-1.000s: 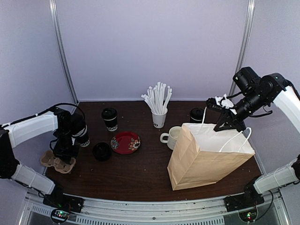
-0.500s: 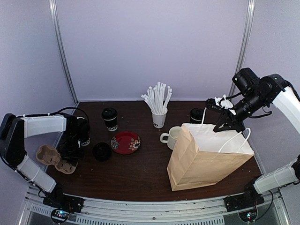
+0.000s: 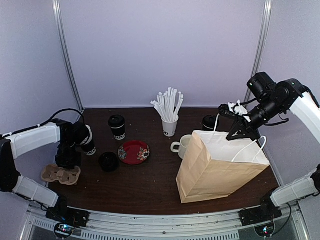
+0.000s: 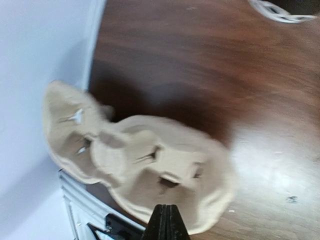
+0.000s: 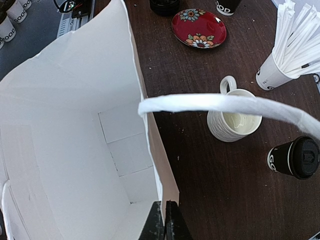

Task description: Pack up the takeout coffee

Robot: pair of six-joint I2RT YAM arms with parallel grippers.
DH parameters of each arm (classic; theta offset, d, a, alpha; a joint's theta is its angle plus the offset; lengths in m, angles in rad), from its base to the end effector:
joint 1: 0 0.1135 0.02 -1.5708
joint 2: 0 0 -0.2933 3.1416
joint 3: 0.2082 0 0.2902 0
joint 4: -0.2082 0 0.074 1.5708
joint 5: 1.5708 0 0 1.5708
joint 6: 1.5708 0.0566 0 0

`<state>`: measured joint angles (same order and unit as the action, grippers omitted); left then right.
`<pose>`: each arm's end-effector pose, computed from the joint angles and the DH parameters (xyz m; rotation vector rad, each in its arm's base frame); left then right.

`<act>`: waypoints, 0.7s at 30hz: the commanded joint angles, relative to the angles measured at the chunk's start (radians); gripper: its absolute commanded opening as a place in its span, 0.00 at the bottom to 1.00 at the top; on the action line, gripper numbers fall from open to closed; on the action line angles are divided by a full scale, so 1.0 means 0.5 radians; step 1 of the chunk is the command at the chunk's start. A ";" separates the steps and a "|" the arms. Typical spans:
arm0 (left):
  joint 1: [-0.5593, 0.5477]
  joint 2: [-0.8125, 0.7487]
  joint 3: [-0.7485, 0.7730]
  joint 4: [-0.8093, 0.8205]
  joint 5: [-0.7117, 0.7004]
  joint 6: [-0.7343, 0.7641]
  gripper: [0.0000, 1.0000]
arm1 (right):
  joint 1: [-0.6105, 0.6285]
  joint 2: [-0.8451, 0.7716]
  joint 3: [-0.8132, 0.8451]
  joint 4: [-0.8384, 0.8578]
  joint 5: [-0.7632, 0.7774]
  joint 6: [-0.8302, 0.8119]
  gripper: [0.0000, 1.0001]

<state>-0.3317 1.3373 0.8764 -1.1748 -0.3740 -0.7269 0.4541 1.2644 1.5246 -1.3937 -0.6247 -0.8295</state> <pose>0.2194 -0.0537 0.1999 -0.5635 2.9073 0.5322 0.2023 0.1356 0.4155 -1.6520 1.9087 0.6944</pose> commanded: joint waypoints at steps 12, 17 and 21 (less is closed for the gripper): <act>0.003 0.009 -0.272 0.353 0.348 -0.095 0.00 | 0.015 -0.042 -0.008 0.037 -0.043 0.028 0.00; -0.116 -0.131 -0.370 0.435 0.536 -0.153 0.00 | 0.014 -0.021 0.003 0.045 -0.048 0.035 0.00; -0.271 -0.159 -0.399 0.475 0.595 -0.236 0.00 | 0.015 -0.005 0.015 0.055 -0.057 0.047 0.00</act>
<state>-0.4042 1.2716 0.6937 -0.9848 -0.1627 -0.7967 0.4541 1.2625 1.5246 -1.3876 -0.6292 -0.8249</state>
